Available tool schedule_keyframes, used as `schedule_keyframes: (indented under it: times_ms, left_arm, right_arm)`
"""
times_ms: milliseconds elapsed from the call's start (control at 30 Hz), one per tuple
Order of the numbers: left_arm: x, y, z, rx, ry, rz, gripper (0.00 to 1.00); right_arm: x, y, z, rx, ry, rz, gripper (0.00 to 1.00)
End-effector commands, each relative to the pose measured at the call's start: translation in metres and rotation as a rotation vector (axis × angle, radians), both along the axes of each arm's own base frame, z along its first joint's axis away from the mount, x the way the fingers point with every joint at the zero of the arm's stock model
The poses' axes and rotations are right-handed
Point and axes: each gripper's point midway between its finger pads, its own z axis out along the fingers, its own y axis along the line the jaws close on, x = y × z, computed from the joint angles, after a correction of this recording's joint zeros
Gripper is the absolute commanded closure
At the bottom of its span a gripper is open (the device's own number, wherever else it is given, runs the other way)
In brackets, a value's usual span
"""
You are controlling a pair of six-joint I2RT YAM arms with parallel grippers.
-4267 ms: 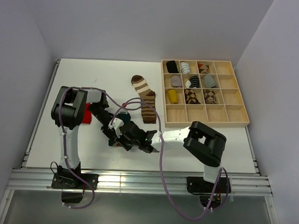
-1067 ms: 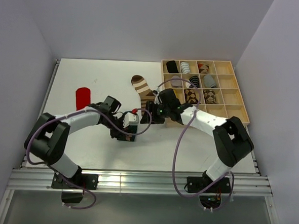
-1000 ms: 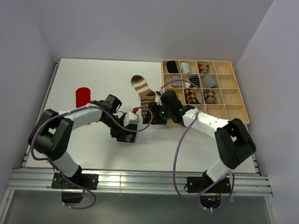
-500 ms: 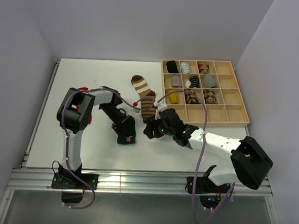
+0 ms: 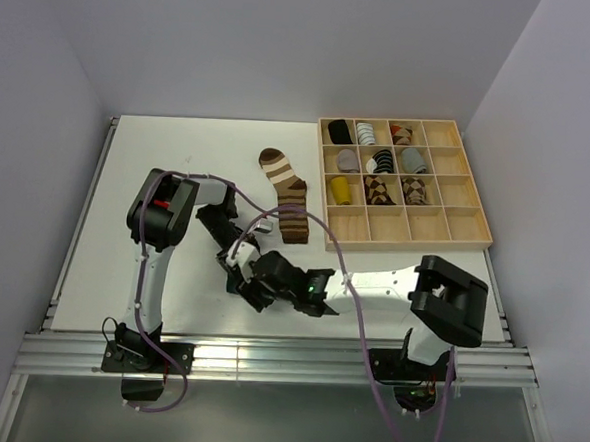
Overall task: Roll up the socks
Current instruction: Roll the sock at the center of the board.
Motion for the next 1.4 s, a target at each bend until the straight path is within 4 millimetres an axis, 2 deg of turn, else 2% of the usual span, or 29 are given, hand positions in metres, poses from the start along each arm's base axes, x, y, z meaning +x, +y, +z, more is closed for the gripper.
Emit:
schedule_keyframes:
  times_ms: [0, 67, 267, 467, 600, 733, 800, 833, 867, 900, 967, 1133, 1367]
  left_arm:
    - [0.000, 0.019, -0.025, 0.024, -0.066, -0.101, 1.00]
    - [-0.003, 0.021, -0.027, 0.024, -0.057, -0.108, 1.00]
    - [-0.005, 0.028, -0.028, 0.026, -0.053, -0.126, 1.00]
    - [-0.007, 0.033, -0.031, 0.039, -0.056, -0.151, 1.00]
    - [-0.009, 0.034, -0.033, 0.040, -0.045, -0.154, 1.00]
    - [-0.009, 0.033, -0.033, 0.029, -0.056, -0.157, 0.94]
    - [-0.005, 0.033, -0.028, 0.021, -0.086, -0.159, 0.87]
    - [-0.004, 0.032, -0.026, 0.018, -0.099, -0.162, 0.85]
    - [-0.002, 0.032, -0.023, 0.014, -0.116, -0.162, 0.83]
    - [0.001, 0.031, -0.022, 0.014, -0.134, -0.165, 0.81]
    - [0.007, 0.030, -0.019, 0.024, -0.164, -0.154, 0.78]
    - [0.030, 0.031, -0.011, 0.073, -0.318, -0.135, 0.75]
    - [0.075, 0.031, 0.004, 0.143, -0.547, -0.018, 0.75]
  right_arm:
    - [0.002, 0.017, 0.014, -0.046, -0.140, 0.044, 0.39]
    - [-0.007, 0.025, 0.012, -0.060, -0.156, 0.084, 0.39]
    - [-0.014, 0.031, -0.003, -0.137, -0.216, 0.116, 0.39]
    - [-0.007, 0.033, -0.022, -0.197, -0.272, 0.098, 0.40]
    - [-0.003, 0.037, -0.028, -0.212, -0.301, 0.089, 0.43]
    - [0.003, 0.038, -0.039, -0.260, -0.317, 0.070, 0.54]
    - [0.004, 0.038, -0.043, -0.276, -0.314, 0.070, 0.61]
    - [0.004, 0.038, -0.045, -0.284, -0.311, 0.073, 0.71]
    - [0.002, 0.037, -0.048, -0.294, -0.303, 0.081, 0.76]
    - [0.001, 0.037, -0.049, -0.297, -0.298, 0.085, 0.84]
    - [-0.002, 0.037, -0.052, -0.317, -0.279, 0.100, 0.90]
    - [-0.011, 0.033, -0.050, -0.330, -0.223, 0.126, 0.95]
    - [-0.025, 0.018, -0.050, -0.369, -0.121, 0.154, 0.96]
